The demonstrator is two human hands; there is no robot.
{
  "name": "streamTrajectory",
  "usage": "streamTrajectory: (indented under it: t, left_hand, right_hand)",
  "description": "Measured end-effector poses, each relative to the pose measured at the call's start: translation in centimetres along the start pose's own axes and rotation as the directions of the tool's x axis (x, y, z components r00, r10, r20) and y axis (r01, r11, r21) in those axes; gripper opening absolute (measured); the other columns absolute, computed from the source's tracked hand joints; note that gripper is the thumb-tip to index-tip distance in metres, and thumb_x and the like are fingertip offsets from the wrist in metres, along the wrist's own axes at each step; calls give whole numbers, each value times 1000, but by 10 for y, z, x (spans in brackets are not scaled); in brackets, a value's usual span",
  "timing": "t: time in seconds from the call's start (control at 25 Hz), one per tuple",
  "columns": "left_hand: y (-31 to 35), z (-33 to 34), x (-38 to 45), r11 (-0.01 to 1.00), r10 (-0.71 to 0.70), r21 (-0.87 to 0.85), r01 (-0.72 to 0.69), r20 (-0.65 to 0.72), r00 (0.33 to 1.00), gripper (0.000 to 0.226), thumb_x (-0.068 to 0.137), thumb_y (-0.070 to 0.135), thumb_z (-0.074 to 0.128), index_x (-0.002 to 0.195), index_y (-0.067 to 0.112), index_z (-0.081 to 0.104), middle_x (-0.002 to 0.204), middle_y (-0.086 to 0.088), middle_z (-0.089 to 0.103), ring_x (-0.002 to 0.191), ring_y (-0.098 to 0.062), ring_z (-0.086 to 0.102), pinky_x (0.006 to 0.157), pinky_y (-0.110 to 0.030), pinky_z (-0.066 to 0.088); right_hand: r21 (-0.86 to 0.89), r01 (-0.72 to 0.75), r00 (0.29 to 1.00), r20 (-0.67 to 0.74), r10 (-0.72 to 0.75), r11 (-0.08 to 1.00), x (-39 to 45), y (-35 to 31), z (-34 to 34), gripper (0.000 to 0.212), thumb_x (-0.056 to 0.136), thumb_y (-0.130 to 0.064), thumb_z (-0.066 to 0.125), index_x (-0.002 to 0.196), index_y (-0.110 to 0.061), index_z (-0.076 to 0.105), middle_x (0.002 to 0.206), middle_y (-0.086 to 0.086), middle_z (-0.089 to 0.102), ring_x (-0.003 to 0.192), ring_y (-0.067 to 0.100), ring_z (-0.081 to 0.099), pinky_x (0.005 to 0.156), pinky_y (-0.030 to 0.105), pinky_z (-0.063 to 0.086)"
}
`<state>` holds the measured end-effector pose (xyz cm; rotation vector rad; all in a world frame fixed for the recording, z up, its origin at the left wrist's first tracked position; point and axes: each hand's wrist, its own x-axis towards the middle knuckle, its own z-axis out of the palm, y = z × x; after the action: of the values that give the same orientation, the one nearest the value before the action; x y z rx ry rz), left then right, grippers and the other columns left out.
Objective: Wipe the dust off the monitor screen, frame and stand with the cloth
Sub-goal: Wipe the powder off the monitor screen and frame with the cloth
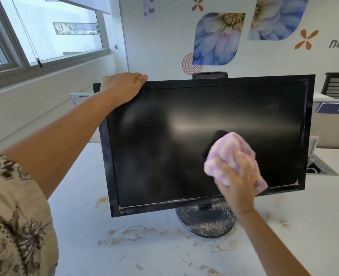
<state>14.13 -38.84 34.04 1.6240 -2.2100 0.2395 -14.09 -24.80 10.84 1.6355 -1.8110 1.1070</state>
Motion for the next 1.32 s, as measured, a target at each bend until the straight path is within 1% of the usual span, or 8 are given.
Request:
streamTrajectory:
  t: [0.12, 0.24, 0.32, 0.44, 0.52, 0.64, 1.08, 1.32]
  left_hand:
    - [-1, 1, 0, 1000, 14, -10, -15, -31, 999, 53, 97, 49, 17, 128, 22, 50, 132, -11, 54, 121, -35, 46, 99, -44, 32]
    - [-4, 4, 0, 1000, 15, -6, -15, -49, 999, 54, 97, 49, 17, 126, 20, 52, 129, -13, 56, 118, -36, 48, 98, -45, 33]
    - [-5, 7, 3, 1000, 23, 12, -22, -68, 997, 54, 97, 49, 17, 126, 20, 52, 128, -14, 56, 116, -38, 48, 96, -45, 34]
    - [-7, 10, 6, 999, 26, 28, -24, -76, 997, 55, 96, 49, 16, 126, 20, 52, 128, -16, 55, 115, -40, 48, 95, -46, 34]
    - [-8, 11, 6, 999, 35, 35, -32, -86, 996, 56, 96, 51, 16, 126, 20, 52, 127, -16, 56, 113, -41, 49, 94, -47, 35]
    - [-10, 12, 2, 999, 45, 27, -42, -108, 993, 57, 96, 51, 17, 125, 18, 53, 126, -18, 57, 112, -42, 49, 93, -48, 35]
    - [-5, 12, 3, 996, 74, 63, -65, -153, 985, 56, 96, 48, 18, 112, 14, 60, 111, -20, 63, 105, -41, 52, 91, -47, 32]
    - [-6, 13, 1, 995, 78, 78, -67, -141, 987, 55, 97, 46, 17, 115, 16, 59, 111, -19, 63, 102, -41, 52, 91, -48, 31]
  right_hand:
    - [99, -373, 907, -172, 385, 923, 7, 68, -20, 32, 86, -26, 56, 117, -19, 59, 113, 12, 50, 102, 38, 50, 82, 33, 42]
    - [320, -765, 491, -273, 827, 559, 17, 82, -46, 60, 75, -55, 52, 119, -14, 58, 119, 11, 59, 112, 35, 52, 91, 32, 44]
    - [411, -651, 580, -271, 768, 638, 17, 42, -49, 54, 74, -47, 57, 121, -19, 59, 124, 8, 56, 115, 32, 49, 94, 40, 42]
    - [136, -304, 952, -7, 307, 943, -13, -62, -31, 28, 82, -47, 61, 110, -44, 57, 115, -26, 52, 106, 8, 51, 94, 22, 41]
    - [177, -52, 955, 296, -3, 983, -35, -113, -20, 41, 76, -66, 61, 114, -51, 53, 121, -27, 53, 114, 3, 50, 99, 35, 44]
    - [128, 299, 847, 421, -325, 946, -53, -129, -9, 65, 52, -42, 88, 110, -50, 60, 124, -8, 59, 105, 22, 59, 79, 39, 54]
    - [-530, 227, 900, 435, 31, 817, -43, 10, -65, 42, 61, -10, 84, 96, -31, 73, 109, 15, 65, 86, 45, 61, 71, 52, 53]
    - [-775, 121, 784, 458, 420, 620, 0, 45, -96, 52, 92, -32, 55, 139, -34, 31, 148, 8, 25, 131, 35, 33, 103, 47, 40]
